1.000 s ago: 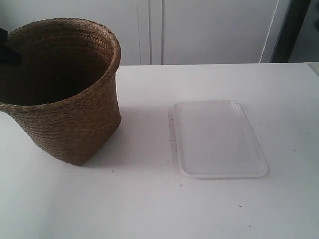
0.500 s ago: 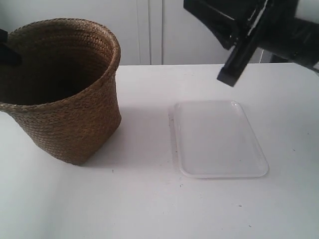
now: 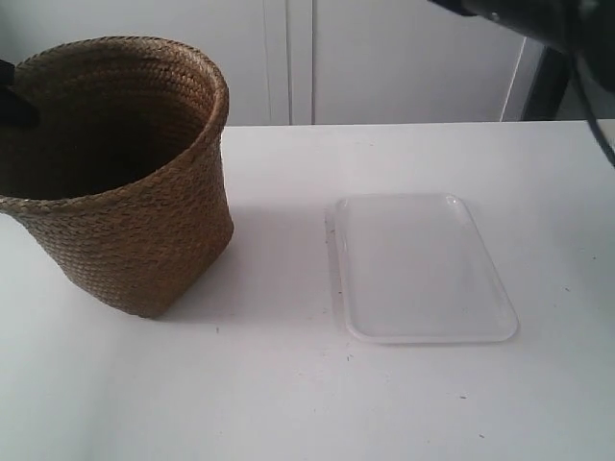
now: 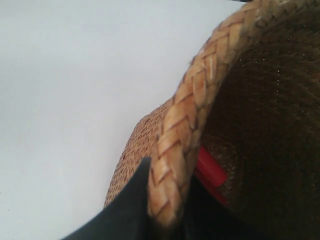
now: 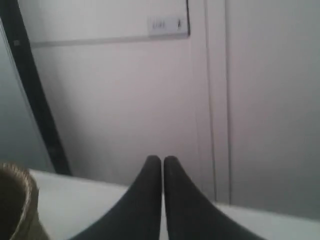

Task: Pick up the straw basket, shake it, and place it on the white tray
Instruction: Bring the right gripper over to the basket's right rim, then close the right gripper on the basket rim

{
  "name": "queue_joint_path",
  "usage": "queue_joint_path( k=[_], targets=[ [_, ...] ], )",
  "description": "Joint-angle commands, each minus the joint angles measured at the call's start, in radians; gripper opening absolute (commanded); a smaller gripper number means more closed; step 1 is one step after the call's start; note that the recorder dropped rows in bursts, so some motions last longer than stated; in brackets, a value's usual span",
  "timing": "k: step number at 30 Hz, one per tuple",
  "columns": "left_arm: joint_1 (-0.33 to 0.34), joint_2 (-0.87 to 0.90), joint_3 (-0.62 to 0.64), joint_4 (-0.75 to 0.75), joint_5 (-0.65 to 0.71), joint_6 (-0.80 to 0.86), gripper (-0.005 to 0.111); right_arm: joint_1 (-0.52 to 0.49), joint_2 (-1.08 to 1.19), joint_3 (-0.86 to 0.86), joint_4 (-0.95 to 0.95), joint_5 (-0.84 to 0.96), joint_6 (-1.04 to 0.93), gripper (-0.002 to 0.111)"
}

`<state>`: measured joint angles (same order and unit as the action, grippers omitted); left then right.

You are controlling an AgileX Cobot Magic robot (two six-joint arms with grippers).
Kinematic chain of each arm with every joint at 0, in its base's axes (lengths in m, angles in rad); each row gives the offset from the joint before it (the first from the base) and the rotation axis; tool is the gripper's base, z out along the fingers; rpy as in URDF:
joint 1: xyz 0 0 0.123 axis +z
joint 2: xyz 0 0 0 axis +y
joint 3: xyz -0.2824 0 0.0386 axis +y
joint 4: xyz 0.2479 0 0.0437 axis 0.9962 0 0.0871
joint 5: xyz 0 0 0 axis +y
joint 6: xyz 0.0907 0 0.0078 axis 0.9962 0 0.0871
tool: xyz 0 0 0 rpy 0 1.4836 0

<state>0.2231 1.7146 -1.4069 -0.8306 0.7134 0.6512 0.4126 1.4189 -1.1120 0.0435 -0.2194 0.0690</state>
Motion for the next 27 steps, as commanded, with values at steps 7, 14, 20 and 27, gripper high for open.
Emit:
queue_joint_path(
  k=[7, 14, 20, 27],
  targets=[
    [-0.007, 0.001, -0.001, -0.02, 0.012, 0.005, 0.0, 0.045, 0.265, -0.399, 0.484, 0.698, -0.189, 0.013],
    [-0.007, 0.001, -0.001, -0.027, 0.02, 0.001, 0.0, 0.046, 0.424, -0.474, 0.968, 0.812, -0.539, 0.045],
    [-0.007, 0.001, -0.001, -0.027, 0.02, 0.001, 0.0, 0.071, 0.496, -0.474, 1.002, 0.764, -0.602, 0.068],
    [-0.014, 0.001, -0.001, -0.075, 0.049, 0.003, 0.0, 0.133, 0.497, -0.474, 1.185, 0.691, -0.681, 0.055]
  ],
)
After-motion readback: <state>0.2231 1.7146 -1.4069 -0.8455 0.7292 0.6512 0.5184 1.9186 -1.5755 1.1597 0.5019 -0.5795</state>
